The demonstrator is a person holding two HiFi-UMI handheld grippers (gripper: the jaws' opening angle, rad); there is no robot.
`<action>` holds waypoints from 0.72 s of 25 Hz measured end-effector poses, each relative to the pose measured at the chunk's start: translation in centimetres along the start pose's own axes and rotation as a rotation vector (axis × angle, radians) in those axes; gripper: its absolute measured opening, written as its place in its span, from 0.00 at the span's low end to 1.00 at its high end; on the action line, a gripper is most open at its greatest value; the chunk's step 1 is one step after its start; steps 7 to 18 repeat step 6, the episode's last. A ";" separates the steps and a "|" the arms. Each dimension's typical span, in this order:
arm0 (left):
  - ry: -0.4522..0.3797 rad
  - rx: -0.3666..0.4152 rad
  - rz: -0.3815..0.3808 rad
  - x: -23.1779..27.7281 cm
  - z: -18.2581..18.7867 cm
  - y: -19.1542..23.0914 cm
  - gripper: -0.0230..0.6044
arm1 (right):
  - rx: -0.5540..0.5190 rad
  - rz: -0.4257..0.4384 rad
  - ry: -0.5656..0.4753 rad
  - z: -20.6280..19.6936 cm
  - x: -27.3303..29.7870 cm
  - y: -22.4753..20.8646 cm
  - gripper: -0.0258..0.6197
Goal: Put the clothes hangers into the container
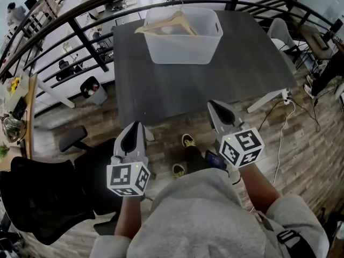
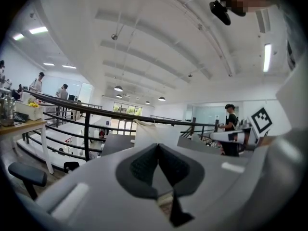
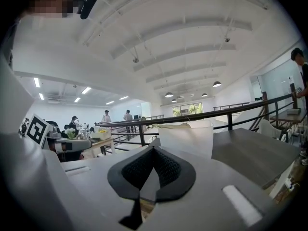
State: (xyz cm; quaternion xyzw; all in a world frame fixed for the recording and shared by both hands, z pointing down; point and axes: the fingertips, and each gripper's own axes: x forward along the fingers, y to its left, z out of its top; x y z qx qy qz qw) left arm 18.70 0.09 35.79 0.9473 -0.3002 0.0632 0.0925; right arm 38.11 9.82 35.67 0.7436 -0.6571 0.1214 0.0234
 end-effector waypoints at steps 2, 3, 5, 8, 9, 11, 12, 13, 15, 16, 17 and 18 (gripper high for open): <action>-0.005 0.001 -0.004 -0.1 0.0 -0.1 0.06 | -0.006 -0.004 -0.001 0.1 0.0 0.1 0.04; -0.008 -0.001 -0.004 -0.2 0.0 -0.1 0.06 | -0.007 -0.005 -0.002 0.1 0.0 0.2 0.04; -0.015 -0.005 -0.003 -0.3 0.0 0.0 0.06 | -0.010 -0.006 -0.003 0.0 0.1 0.3 0.04; -0.019 -0.006 -0.002 -0.3 0.0 0.1 0.06 | -0.011 -0.006 -0.003 0.0 0.1 0.3 0.04; -0.019 -0.006 -0.002 -0.3 0.0 0.1 0.06 | -0.011 -0.006 -0.003 0.0 0.1 0.3 0.04; -0.019 -0.006 -0.002 -0.3 0.0 0.1 0.06 | -0.011 -0.006 -0.003 0.0 0.1 0.3 0.04; -0.019 -0.006 -0.002 -0.3 0.0 0.1 0.06 | -0.011 -0.006 -0.003 0.0 0.1 0.3 0.04; -0.019 -0.006 -0.002 -0.3 0.0 0.1 0.06 | -0.011 -0.006 -0.003 0.0 0.1 0.3 0.04; -0.019 -0.006 -0.002 -0.3 0.0 0.1 0.06 | -0.011 -0.006 -0.003 0.0 0.1 0.3 0.04; -0.019 -0.006 -0.002 -0.3 0.0 0.1 0.06 | -0.011 -0.006 -0.003 0.0 0.1 0.3 0.04; -0.019 -0.006 -0.002 -0.3 0.0 0.1 0.06 | -0.011 -0.006 -0.003 0.0 0.1 0.3 0.04; -0.019 -0.006 -0.002 -0.3 0.0 0.1 0.06 | -0.011 -0.006 -0.003 0.0 0.1 0.3 0.04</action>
